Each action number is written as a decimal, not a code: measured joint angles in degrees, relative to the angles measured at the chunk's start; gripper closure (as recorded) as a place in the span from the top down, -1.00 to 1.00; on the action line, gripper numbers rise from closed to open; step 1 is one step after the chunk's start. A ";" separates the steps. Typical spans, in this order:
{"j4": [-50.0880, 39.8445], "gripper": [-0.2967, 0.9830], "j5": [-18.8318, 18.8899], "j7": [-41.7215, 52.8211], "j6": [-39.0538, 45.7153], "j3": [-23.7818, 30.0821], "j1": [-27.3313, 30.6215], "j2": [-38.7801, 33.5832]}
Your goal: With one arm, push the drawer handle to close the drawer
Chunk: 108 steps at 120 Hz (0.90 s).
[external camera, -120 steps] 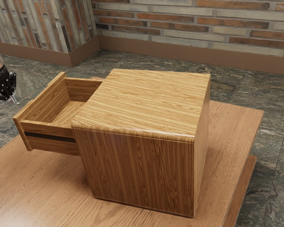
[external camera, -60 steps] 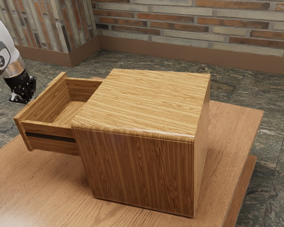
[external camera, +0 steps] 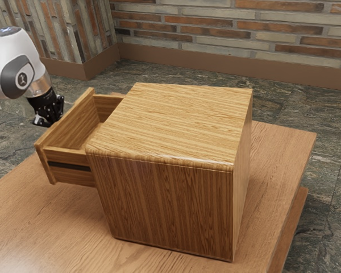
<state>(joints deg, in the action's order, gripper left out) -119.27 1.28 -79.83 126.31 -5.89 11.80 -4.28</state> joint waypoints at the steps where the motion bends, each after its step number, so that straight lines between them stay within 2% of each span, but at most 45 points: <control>1: 0.05 -0.69 0.00 -0.04 0.03 0.14 0.04 0.05; 72: 1.15 -0.67 0.21 -3.28 1.79 5.41 -1.91 1.76; 108: 2.34 -0.69 0.32 -5.17 3.05 5.85 -5.64 3.78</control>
<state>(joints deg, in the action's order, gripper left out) -116.93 1.60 -85.00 129.36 -0.03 6.16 -0.51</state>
